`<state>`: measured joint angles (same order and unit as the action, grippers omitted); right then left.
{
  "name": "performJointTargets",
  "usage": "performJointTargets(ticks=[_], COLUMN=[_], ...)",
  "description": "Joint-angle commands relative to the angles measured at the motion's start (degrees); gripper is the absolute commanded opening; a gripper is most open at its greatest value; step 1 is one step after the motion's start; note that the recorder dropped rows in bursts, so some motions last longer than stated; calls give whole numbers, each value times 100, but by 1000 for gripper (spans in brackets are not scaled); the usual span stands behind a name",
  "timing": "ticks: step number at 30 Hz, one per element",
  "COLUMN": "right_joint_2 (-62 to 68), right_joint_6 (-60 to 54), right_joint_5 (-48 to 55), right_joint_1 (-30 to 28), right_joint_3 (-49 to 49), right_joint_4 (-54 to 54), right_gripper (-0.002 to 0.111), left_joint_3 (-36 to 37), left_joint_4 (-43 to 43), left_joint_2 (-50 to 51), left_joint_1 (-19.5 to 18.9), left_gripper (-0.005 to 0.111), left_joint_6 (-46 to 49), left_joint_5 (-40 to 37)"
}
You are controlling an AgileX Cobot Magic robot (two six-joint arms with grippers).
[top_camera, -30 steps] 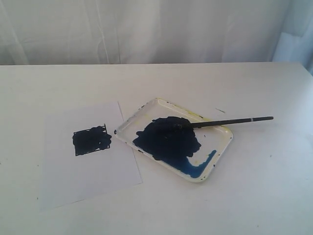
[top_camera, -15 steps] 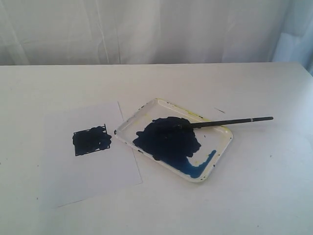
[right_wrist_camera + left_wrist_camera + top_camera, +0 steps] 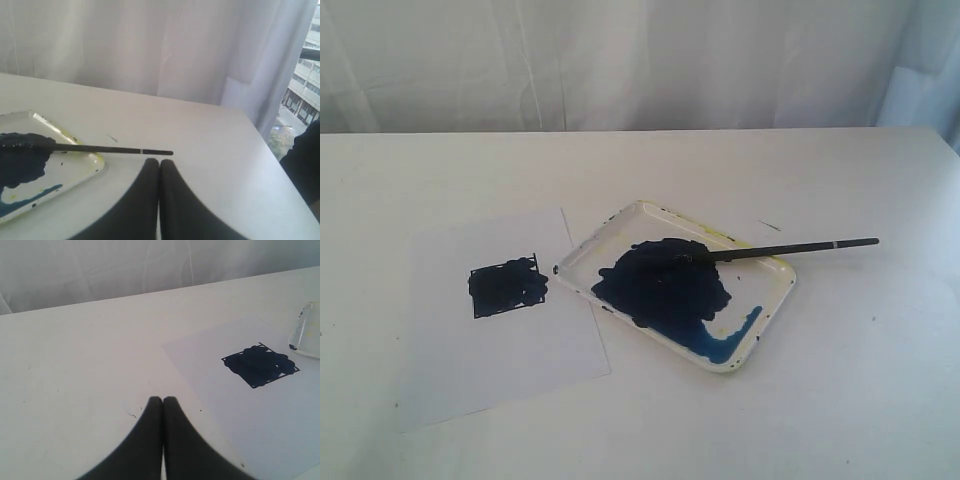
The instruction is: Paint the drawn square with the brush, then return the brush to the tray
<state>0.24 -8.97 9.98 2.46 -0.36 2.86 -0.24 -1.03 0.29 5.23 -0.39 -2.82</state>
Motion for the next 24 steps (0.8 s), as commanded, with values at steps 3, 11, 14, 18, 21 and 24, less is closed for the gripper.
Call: performJointTargets(ticks=[3,11,14,18,21,24], right_joint_2=[-24,-24,-24,-24,-24,-24], right_joint_6=[23,23,23,23,23,23], right_joint_5=[288,277,277,277,277,277], right_joint_1=[-15,-15,-15,-15,-15,-15], right_joint_3=[36,36,36,36,36,36], right_joint_4=[17,17,17,17,17,17], right_gripper=[0,0,0,0,0,0], left_joint_3=[24,24,24,24,24,24], left_joint_4=[103,103,103,103,103,103], left_joint_2=[-29,-29,-29,-29,-29,-29], left_joint_1=[5,5,5,5,5,5], left_gripper=[0,0,0,0,0,0], left_joint_6=[-251,-240,-240,-240,-240,-240], left_joint_5=[-79,-162,-162,-162,-162,-162])
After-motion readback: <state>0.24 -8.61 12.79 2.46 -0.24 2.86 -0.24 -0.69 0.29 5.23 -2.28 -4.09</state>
